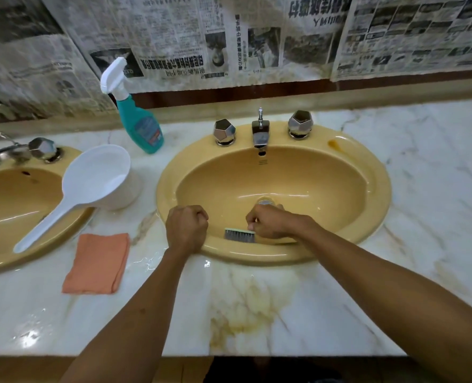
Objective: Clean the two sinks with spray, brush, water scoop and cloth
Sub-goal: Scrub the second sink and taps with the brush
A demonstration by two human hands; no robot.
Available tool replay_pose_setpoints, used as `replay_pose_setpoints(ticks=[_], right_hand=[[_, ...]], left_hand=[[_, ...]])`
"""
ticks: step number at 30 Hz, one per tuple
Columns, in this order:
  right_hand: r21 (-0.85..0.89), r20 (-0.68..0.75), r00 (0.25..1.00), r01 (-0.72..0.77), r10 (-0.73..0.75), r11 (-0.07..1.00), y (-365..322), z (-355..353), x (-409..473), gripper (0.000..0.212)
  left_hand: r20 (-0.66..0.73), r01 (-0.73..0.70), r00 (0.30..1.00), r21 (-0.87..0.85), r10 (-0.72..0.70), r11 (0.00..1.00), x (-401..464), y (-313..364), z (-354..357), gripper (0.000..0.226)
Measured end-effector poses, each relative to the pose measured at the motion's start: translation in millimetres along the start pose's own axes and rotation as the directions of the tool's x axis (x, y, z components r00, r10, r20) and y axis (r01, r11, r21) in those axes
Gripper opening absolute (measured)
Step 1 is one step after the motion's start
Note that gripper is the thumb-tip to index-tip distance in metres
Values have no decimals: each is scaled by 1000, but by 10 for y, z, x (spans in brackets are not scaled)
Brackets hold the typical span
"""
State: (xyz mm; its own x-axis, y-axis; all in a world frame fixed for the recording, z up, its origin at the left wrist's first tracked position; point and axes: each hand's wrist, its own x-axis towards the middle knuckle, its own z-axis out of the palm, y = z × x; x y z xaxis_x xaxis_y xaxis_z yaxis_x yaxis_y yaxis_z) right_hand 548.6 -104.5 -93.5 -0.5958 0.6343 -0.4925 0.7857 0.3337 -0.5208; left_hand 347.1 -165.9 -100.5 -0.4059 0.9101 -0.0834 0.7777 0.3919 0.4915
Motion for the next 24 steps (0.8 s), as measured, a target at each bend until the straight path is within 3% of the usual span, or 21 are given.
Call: replay_pose_setpoints(ticks=[2,8,13,20,24], right_hand=[[4,-14,1000,24,-24,1000,-57,-45,-46,25],[-194,-11,975,-218,220,957,419,-206,-379,23],[-9,-100,993,-67,65,998,-248,18,-173,18],[-199,-189,952,-278,241,940,-38,-155,-633,14],[-146,-283,947,-198,150,969,-487,121,-415,17]], left_hand=[[4,-4,1000,-20,4,1000,-17,-5,-8,30],[28,24,999,-45,-23,999,-13,-36,-31,31],[33,-4,999,-63,6,998,0,-62,-21,29],[9,-42,999,-64,42,997,-27,-65,-31,28],[-2,-52,999,-74,52,996,-11,-89,5,29]])
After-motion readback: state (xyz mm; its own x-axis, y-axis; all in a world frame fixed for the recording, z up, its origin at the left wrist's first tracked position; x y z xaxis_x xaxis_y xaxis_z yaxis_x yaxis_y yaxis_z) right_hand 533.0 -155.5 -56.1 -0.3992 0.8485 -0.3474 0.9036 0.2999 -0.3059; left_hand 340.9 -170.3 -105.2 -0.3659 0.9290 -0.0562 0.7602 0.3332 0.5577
